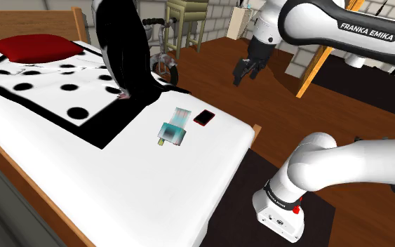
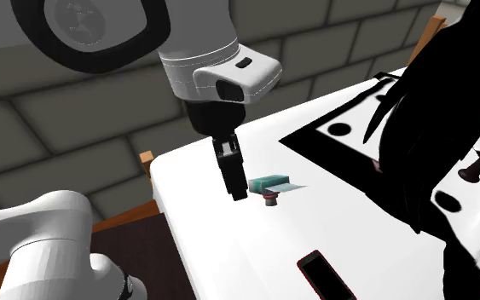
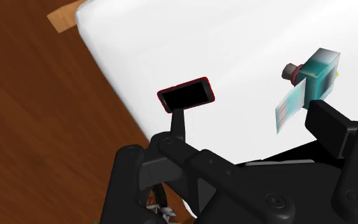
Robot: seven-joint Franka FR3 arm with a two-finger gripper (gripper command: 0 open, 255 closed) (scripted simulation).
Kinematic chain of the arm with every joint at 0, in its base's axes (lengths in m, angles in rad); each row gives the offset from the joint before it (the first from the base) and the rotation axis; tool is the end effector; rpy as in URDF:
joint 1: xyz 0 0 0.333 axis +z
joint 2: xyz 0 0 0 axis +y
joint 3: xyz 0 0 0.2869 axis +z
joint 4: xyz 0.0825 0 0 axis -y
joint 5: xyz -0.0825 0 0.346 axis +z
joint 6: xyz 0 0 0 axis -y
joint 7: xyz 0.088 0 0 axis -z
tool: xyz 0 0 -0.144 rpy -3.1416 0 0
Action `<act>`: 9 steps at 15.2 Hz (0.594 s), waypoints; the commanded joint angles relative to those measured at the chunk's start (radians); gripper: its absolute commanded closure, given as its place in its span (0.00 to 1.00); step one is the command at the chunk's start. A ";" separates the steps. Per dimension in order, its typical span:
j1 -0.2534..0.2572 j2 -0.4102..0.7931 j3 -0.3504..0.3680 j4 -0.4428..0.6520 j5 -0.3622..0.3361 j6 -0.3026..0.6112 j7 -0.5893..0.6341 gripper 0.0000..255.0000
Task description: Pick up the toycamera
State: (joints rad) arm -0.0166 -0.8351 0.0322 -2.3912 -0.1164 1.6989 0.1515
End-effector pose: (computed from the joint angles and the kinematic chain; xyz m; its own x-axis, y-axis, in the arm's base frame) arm 0.2951 -0.0087 0.5454 0.9789 -0.1265 0.1603 -0.1461 -0.9823 0.1170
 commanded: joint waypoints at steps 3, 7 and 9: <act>0.012 0.031 -0.043 -0.037 0.047 0.062 -0.015 0.00; 0.045 0.109 -0.126 -0.102 0.151 0.186 -0.060 0.00; 0.068 0.156 -0.167 -0.128 0.210 0.248 -0.091 0.00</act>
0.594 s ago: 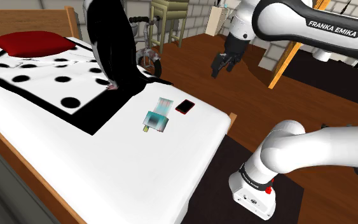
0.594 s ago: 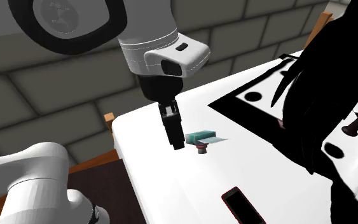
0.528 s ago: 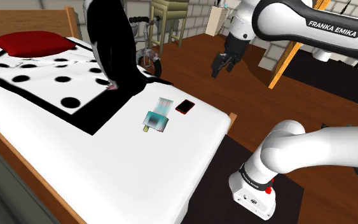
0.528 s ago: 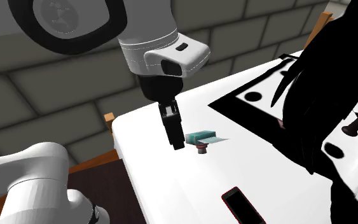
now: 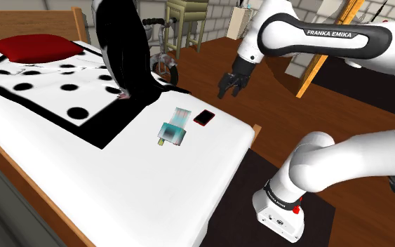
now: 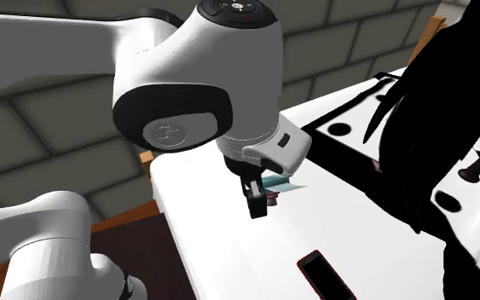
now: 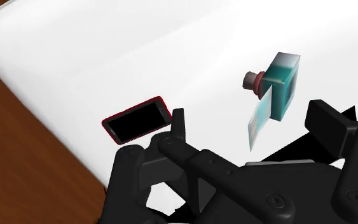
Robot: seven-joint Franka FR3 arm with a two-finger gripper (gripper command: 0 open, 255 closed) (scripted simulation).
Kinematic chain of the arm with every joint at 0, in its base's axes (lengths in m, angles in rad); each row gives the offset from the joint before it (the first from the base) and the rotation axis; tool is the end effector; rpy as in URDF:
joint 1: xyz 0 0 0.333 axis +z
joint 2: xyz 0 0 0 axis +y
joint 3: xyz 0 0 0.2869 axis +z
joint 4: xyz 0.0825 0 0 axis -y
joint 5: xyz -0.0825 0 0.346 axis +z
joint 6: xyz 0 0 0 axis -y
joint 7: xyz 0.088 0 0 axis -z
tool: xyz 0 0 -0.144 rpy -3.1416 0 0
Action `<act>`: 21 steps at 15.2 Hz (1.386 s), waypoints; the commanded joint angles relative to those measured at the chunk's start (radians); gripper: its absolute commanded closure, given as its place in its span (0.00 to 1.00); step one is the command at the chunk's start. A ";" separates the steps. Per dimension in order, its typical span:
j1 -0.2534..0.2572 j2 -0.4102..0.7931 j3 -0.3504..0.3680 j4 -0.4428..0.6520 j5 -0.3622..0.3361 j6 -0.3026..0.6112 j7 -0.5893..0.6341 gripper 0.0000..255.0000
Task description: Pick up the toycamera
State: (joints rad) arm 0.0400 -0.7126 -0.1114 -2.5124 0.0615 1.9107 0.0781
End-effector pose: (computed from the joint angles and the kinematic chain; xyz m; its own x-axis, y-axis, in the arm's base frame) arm 0.3339 -0.0184 0.4717 0.9843 -0.1493 0.0946 -0.1354 -0.9809 -0.1400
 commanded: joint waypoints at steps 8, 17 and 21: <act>0.162 0.277 -0.190 -0.054 0.362 0.244 -0.230 0.00; 0.336 0.608 -0.312 0.028 0.875 0.244 -0.591 0.00; 0.339 0.658 -0.313 0.024 0.922 0.260 -0.649 0.00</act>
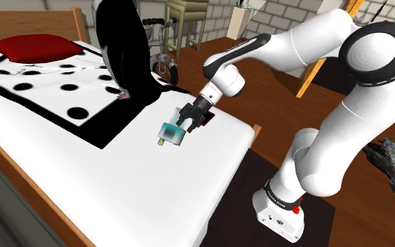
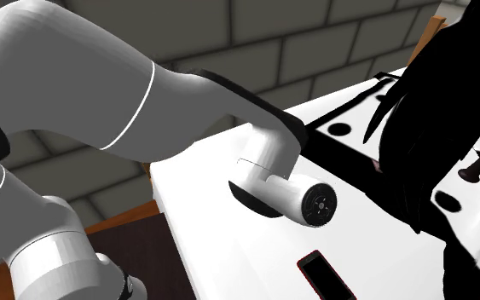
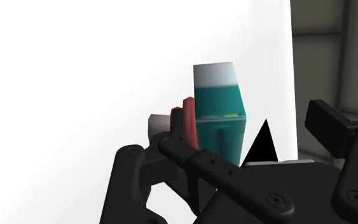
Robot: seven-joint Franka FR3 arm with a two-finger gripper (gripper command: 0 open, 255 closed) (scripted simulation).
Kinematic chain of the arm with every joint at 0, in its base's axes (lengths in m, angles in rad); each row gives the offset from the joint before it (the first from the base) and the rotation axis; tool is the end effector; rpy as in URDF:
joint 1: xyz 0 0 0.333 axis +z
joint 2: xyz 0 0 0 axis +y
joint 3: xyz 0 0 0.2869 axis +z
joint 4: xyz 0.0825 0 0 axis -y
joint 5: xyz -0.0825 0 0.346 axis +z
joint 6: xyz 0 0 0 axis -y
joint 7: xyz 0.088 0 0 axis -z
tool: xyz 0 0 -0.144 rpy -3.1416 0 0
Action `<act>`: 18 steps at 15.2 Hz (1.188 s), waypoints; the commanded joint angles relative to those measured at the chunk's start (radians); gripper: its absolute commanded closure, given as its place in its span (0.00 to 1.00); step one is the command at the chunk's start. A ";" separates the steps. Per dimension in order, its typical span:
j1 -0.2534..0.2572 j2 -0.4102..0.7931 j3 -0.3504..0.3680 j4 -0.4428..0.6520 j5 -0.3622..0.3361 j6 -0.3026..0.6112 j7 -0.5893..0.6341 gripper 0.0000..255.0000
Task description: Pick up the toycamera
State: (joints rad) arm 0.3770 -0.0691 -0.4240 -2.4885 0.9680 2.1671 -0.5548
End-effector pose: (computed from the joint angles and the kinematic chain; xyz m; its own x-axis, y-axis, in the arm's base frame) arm 0.4270 0.0394 0.2774 0.9879 -0.1383 -0.0707 -0.1480 -0.7000 -0.6987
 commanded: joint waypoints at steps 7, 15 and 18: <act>0.005 0.064 0.000 0.003 0.061 0.015 -0.070 1.00; 0.005 0.061 0.000 0.000 0.060 0.015 -0.070 1.00; 0.003 0.022 -0.001 0.000 0.022 0.006 -0.025 1.00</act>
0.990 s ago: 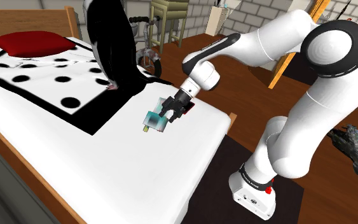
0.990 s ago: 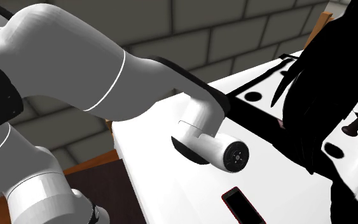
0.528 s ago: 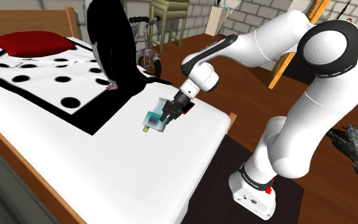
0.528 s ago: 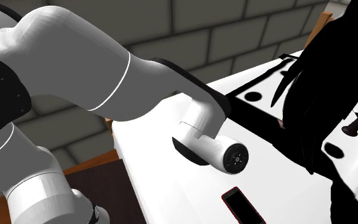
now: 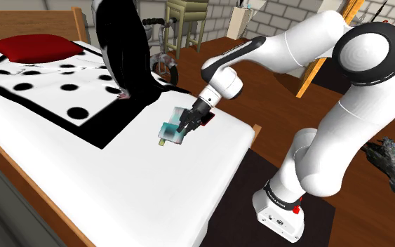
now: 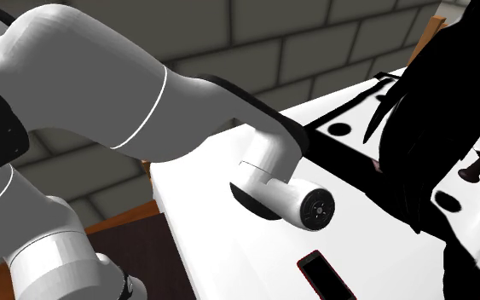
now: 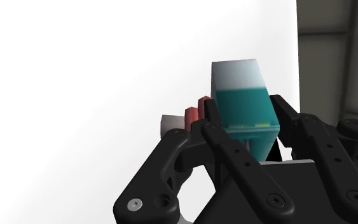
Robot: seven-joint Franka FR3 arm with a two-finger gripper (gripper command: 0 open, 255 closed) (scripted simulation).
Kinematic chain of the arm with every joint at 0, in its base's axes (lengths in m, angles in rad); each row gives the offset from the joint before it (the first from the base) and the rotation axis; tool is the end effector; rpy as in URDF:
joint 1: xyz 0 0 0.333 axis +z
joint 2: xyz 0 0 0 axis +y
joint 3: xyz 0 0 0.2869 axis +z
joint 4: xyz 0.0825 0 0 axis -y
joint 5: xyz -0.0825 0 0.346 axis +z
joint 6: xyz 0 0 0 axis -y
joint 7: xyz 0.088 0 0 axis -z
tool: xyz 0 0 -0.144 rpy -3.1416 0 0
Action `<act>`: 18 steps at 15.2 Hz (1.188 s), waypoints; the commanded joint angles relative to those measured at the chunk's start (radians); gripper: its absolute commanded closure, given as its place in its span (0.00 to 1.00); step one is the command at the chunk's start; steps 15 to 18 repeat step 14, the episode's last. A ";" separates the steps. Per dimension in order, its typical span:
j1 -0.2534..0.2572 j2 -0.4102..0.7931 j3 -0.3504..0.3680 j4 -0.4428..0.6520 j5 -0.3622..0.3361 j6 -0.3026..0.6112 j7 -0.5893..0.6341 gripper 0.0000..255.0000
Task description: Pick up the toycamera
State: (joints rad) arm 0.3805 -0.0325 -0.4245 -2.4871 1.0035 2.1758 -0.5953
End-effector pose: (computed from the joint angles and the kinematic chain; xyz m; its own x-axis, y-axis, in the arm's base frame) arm 0.4278 0.0399 0.2642 0.9879 -0.1383 -0.0702 -0.1476 -0.6988 -0.6999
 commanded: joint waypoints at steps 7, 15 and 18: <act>-0.009 -0.100 0.004 0.007 -0.094 -0.033 0.117 1.00; -0.018 -0.155 0.010 0.022 -0.146 -0.063 0.188 1.00; -0.018 -0.155 0.010 0.022 -0.146 -0.063 0.188 1.00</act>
